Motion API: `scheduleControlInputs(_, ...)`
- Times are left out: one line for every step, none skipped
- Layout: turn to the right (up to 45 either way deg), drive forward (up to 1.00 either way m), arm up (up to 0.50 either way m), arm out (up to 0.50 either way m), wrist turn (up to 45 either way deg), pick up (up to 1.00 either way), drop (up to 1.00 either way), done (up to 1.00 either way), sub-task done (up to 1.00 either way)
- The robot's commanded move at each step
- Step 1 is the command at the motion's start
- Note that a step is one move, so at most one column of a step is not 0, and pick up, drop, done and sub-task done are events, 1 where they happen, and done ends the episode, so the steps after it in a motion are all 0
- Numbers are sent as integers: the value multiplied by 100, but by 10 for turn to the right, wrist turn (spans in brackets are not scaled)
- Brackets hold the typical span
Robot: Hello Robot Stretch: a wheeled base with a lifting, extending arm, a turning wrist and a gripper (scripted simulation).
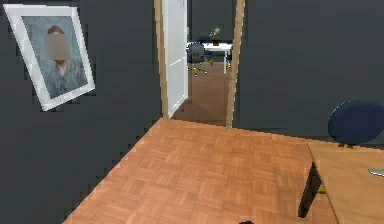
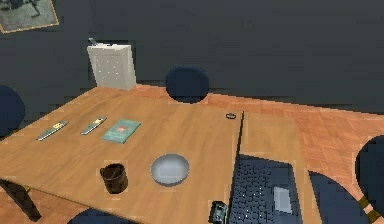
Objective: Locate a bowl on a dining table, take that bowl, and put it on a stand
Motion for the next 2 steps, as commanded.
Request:
scheduleControlInputs(0,0,26,0,0,0,0,0,0)
scheduleControlInputs(0,0,0,32,0,0,0,0,0)
